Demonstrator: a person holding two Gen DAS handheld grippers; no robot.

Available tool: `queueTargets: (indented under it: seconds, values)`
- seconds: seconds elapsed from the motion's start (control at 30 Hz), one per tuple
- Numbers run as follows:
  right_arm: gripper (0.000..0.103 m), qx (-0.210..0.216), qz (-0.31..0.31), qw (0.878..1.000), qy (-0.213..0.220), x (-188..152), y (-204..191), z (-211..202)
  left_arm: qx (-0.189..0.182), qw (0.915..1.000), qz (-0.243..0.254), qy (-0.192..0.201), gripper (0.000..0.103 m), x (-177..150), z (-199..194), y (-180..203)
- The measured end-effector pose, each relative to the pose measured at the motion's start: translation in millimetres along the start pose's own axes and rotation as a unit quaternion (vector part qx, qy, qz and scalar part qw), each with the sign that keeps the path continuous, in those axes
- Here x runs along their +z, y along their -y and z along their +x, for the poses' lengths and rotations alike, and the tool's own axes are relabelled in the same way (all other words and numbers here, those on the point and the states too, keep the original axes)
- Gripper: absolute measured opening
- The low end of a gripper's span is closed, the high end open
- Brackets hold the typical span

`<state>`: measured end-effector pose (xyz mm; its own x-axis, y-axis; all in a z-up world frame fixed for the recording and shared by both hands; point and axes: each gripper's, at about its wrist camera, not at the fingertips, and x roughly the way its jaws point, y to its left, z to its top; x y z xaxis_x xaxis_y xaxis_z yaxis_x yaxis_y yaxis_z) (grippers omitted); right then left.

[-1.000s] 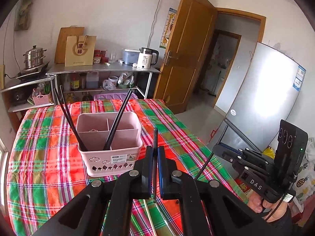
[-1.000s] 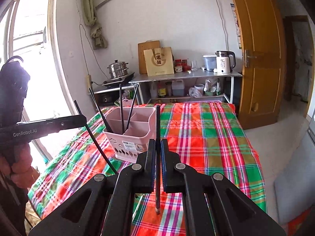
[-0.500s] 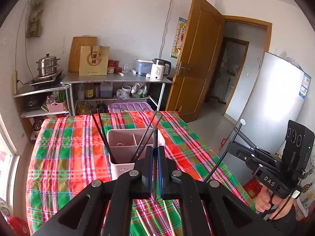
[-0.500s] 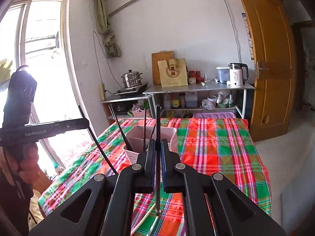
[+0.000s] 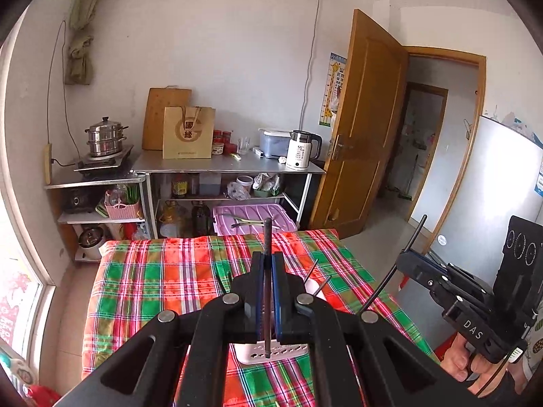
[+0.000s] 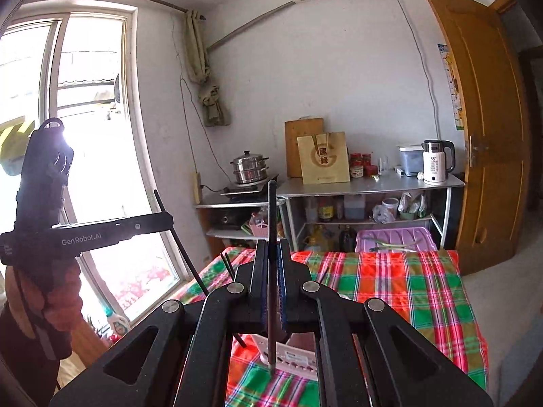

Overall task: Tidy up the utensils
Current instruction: 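Lift the left gripper's black chopstick over the pink basket while the right gripper carries its own, then lower into the basket and open the left gripper while the right gripper releases its chopstick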

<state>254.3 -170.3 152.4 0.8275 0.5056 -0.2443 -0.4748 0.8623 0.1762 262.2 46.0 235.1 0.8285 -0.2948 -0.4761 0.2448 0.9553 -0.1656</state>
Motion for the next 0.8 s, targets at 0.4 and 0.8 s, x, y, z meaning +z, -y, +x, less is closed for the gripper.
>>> queueTargets:
  seconds: [0.4, 0.8]
  values:
    - [0.005, -0.003, 0.022, 1.000, 0.008, 1, 6, 47, 0.003, 0.9998, -0.016, -0.015, 0.004, 5, 49, -28]
    - [0.005, -0.021, 0.016, 0.999, -0.033, -28, 10, 84, -0.003, 0.9986, -0.025, -0.047, 0.004, -19, 90, -44]
